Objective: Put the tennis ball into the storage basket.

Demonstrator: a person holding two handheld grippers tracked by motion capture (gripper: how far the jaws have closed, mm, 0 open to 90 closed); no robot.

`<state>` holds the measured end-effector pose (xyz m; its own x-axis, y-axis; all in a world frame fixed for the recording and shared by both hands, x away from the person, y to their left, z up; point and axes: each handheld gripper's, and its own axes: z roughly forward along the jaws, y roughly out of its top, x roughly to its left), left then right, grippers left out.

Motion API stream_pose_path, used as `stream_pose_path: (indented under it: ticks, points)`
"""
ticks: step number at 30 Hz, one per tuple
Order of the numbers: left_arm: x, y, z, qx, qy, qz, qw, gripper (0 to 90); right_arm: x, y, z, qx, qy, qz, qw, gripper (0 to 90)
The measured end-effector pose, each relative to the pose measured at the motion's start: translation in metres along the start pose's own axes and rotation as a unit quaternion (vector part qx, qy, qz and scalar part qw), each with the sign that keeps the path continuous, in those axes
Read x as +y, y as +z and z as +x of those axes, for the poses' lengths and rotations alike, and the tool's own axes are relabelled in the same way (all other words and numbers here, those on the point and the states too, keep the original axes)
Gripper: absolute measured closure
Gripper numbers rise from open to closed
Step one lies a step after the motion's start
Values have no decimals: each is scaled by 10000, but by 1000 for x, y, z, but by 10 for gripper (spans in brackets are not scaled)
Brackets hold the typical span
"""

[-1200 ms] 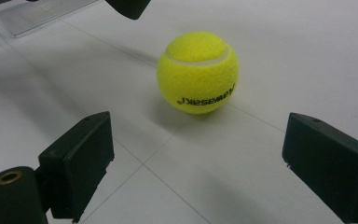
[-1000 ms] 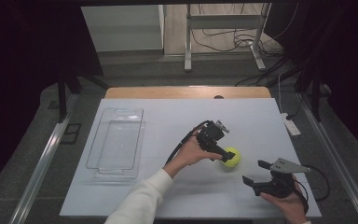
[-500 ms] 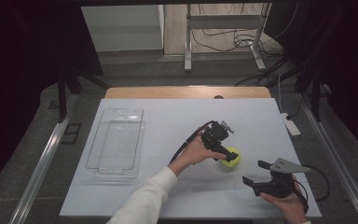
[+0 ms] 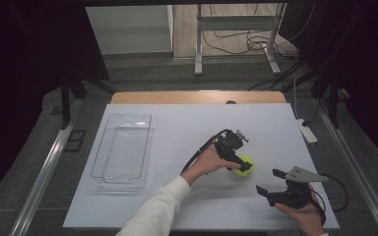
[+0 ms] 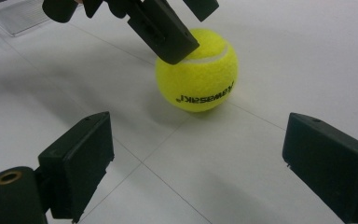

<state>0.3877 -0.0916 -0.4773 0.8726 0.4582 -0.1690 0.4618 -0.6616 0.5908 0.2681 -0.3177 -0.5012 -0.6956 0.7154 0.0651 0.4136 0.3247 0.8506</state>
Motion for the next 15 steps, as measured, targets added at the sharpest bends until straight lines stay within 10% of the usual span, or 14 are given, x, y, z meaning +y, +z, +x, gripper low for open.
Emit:
stream_pose_path:
  ticks: [15]
  points:
    - [0,16,-4,-64,43,185,9998,78,0,0,0,16,4,-8,10000,89]
